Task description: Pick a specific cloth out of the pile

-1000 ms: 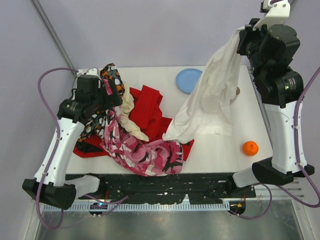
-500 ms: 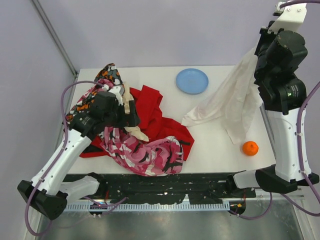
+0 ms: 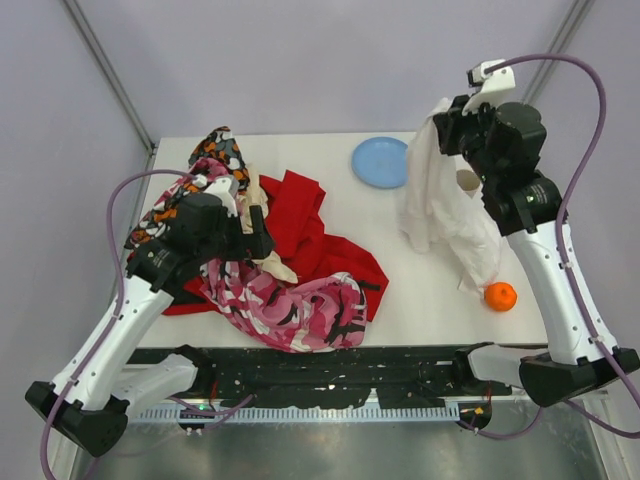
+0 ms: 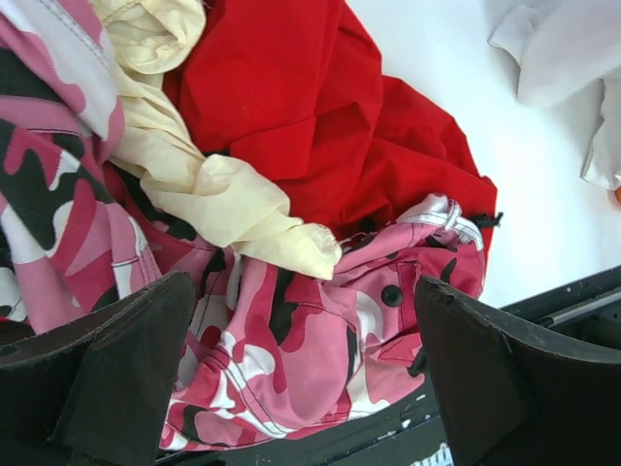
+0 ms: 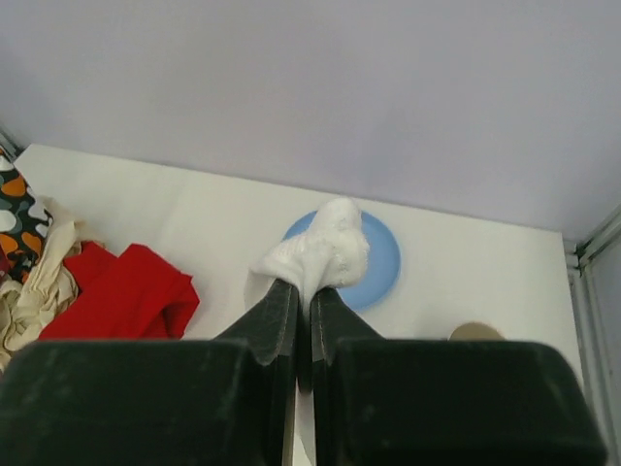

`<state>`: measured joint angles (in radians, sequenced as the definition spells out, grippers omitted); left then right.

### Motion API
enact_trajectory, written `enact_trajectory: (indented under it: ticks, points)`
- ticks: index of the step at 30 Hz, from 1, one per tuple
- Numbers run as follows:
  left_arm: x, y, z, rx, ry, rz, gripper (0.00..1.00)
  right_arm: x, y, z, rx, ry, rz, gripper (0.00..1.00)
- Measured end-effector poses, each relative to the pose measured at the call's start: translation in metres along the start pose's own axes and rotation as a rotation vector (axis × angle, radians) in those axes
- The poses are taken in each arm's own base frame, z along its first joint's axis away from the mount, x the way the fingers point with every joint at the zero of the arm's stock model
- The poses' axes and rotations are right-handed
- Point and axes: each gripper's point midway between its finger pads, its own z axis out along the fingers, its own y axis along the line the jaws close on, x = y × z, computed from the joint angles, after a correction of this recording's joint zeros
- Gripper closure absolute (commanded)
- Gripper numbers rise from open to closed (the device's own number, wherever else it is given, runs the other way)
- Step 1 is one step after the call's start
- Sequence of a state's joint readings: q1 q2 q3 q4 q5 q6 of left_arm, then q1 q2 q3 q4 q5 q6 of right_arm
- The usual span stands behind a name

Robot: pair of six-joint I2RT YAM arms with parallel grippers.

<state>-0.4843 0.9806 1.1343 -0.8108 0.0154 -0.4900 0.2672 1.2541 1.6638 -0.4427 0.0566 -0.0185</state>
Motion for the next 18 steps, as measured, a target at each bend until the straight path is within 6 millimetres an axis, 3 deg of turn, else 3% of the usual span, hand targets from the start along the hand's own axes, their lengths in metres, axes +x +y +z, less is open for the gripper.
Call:
enact_trajectory:
  ticks: [4, 10, 13, 16, 18]
  points:
    - [0.0, 0.006, -0.001, -0.029, -0.014, -0.001, 0.0, 0.053, -0.003, 0.002, 0.035, 0.073, 0.048, 0.95]
    - [0.001, 0.014, -0.002, -0.068, -0.02, 0.001, 0.0, 0.171, -0.046, -0.03, 0.288, 0.254, 0.065, 0.95]
    - [0.002, 0.016, -0.001, -0.079, -0.012, 0.002, 0.0, 0.215, -0.067, -0.044, 0.411, 0.336, 0.068, 0.95]
    - [0.004, 0.018, 0.001, -0.088, -0.001, 0.002, 0.0, 0.251, -0.073, -0.052, 0.454, 0.395, 0.085, 0.84]
    - [0.005, 0.019, 0.002, -0.095, 0.006, 0.002, 0.01, 0.275, -0.07, -0.052, 0.447, 0.441, 0.099, 0.81]
